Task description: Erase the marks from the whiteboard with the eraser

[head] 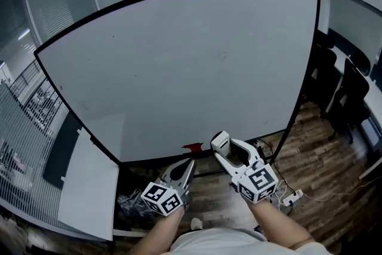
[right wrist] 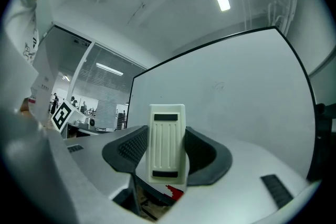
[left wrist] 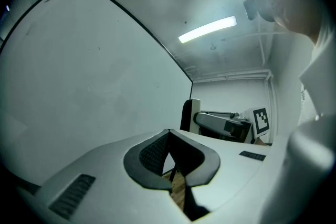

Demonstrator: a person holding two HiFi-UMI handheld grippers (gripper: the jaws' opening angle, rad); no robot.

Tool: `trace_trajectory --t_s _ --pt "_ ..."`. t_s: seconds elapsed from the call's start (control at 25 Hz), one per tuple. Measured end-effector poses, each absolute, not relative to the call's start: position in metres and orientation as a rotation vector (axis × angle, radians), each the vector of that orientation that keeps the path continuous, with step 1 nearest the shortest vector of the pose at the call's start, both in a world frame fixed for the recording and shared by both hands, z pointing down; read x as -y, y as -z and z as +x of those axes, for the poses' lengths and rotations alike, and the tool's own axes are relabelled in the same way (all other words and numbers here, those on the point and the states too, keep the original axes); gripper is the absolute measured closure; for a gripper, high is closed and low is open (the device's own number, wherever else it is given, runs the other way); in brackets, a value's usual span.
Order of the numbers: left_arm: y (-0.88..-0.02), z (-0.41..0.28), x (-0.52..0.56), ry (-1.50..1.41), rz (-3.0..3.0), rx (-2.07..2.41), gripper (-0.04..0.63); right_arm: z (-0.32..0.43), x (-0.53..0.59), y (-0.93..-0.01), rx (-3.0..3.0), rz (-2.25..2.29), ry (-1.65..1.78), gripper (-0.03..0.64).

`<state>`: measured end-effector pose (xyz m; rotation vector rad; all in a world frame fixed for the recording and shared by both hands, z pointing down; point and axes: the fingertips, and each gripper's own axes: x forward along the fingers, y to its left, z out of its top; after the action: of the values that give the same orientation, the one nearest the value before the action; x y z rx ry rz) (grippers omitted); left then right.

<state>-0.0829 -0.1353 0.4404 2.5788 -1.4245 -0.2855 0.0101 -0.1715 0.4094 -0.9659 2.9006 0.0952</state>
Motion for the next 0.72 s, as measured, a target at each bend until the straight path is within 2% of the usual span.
trace_trajectory --t_s 0.36,0.72 --pt "-0.430 -0.162 0.175 0.230 2.632 1.415 0.589 -0.071 0.245 -0.380 -2.900 -0.989 -0.150 0.385" --pt "-0.444 -0.250 0.189 0.115 2.619 1.349 0.588 -0.144 0.298 -0.318 -2.845 -1.054 -0.351 0.385"
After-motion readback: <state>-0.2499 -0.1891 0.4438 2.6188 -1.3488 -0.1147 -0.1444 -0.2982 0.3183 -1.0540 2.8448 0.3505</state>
